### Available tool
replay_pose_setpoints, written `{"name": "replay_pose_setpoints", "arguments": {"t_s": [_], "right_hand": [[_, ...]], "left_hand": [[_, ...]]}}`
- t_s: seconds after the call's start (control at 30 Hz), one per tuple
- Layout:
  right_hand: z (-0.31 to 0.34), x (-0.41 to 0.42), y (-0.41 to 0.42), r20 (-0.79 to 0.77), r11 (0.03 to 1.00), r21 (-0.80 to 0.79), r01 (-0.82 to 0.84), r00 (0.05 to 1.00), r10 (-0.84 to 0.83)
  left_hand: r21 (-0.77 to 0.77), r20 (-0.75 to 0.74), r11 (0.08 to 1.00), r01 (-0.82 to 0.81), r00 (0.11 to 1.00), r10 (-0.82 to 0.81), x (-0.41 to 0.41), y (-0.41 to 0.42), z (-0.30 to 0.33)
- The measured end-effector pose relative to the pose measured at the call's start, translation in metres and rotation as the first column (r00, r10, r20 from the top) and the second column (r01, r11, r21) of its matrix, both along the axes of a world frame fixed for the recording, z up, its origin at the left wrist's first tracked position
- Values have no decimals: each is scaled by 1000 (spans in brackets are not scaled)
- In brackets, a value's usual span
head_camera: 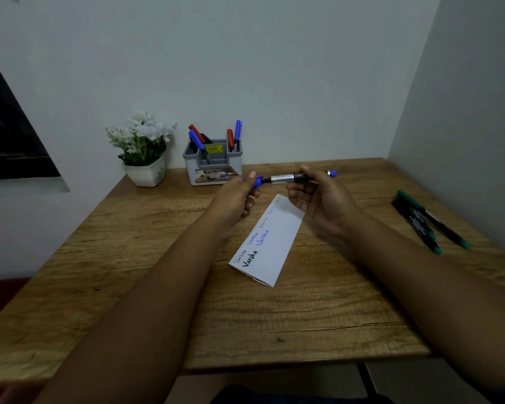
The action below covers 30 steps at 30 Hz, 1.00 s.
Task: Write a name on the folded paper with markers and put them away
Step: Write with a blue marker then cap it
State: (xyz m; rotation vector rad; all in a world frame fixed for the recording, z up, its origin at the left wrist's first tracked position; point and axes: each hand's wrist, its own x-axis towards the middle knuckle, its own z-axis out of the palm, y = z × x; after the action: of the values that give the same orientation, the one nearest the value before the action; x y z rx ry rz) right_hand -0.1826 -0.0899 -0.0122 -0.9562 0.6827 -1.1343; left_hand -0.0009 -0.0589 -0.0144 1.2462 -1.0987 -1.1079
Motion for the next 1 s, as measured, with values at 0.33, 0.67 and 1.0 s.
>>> {"name": "replay_pose_setpoints", "arguments": {"t_s": [0.33,0.67,1.0], "right_hand": [[-2,-6,5,-408,952,-281,-123,913,-3],[0,-9,2,-457,885,-440,-153,886,-74],[-11,-8,-10,-593,483,-801,-354,585,-554]], "left_hand": [[-70,260,996,61,965,-41,10,4,4],[-92,170,993,80,983,-64,9,2,4],[-99,383,983,155,918,-106,23,2,-1]]}}
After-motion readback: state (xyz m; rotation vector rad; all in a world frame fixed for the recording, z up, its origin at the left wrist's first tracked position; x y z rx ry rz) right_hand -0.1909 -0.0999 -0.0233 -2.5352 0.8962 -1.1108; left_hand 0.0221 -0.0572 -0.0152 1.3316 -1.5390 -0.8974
